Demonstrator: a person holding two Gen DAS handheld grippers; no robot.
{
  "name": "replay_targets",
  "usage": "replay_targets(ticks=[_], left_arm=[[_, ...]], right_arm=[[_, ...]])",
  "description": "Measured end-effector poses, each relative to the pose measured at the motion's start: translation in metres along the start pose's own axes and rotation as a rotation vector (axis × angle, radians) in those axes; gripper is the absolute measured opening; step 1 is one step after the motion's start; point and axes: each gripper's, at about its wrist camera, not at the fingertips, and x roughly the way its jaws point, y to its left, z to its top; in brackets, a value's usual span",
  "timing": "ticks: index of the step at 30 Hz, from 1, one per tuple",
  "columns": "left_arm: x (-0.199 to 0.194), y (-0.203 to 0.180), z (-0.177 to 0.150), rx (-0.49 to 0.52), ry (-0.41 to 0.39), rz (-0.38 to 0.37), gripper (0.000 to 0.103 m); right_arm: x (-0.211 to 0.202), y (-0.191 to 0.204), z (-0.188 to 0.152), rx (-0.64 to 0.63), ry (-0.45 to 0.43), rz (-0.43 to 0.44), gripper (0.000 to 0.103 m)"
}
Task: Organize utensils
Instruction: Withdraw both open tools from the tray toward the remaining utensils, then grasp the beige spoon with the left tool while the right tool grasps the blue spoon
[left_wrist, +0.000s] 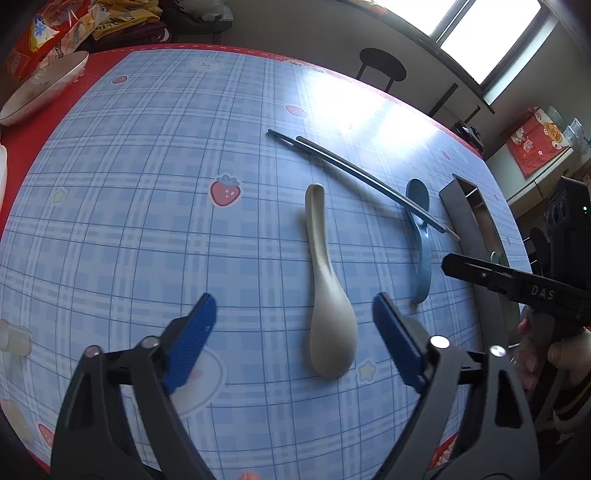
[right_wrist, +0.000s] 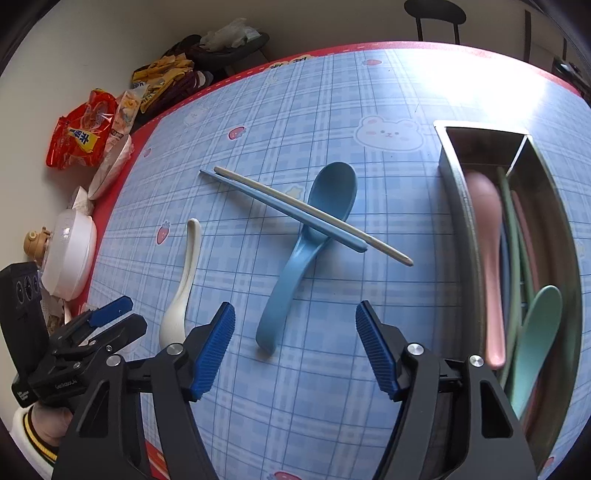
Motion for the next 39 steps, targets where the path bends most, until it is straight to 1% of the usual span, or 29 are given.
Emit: replay_targets(ticks=[2,4,6,7,9,15,16,20,24,31,36,39], left_arm=[[0.003,0.005,0.0,-0.019,0.021,-0.006,0.059],[0.003,0.01,-0.001,-0.037,0.024,-0.026,0.053],[0.001,0.013,-0.001,-0.047,0.02,-0.051,0.043],[0.0,0.014,-0.001,-0.053,0.019,-0.063,0.041],[-0.001,0.014,-0.002,-0.063,0.019,-0.083,0.032],[0.001,0.013,-0.004,-0.083,0.026,-0.109,0.022],[0.002,0.012,-0.004,-0.085,0.028,-0.112,0.021],[0.009,0.003,-0.002,-0.09,0.044,-0.128,0.021],[0.019,-0.003,0.001,-0.092,0.065,-0.132,0.022],[0.034,-0.013,0.012,-0.08,0.107,-0.109,0.025],[0.043,-0.023,0.02,-0.063,0.107,-0.091,0.022],[0.048,-0.031,0.023,-0.056,0.119,-0.1,0.02]], right_arm=[[0.01,0.0,0.004,0.018,0.011,0.005,0.056],[0.018,0.0,0.007,0.032,0.013,0.006,0.052],[0.021,0.001,0.012,0.034,-0.007,0.002,0.05],[0.022,0.002,0.014,0.033,-0.014,-0.002,0.049],[0.024,0.003,0.019,0.03,-0.023,-0.012,0.046],[0.028,0.002,0.023,0.024,-0.05,-0.035,0.03],[0.027,0.0,0.022,0.025,-0.053,-0.038,0.025],[0.025,-0.014,0.02,0.063,-0.057,0.007,0.02],[0.022,-0.018,0.015,0.071,-0.061,0.028,0.018],[0.019,-0.021,0.006,0.077,-0.061,0.064,0.016],[0.018,-0.021,0.002,0.073,-0.062,0.075,0.015],[0.017,-0.021,0.0,0.068,-0.061,0.078,0.014]])
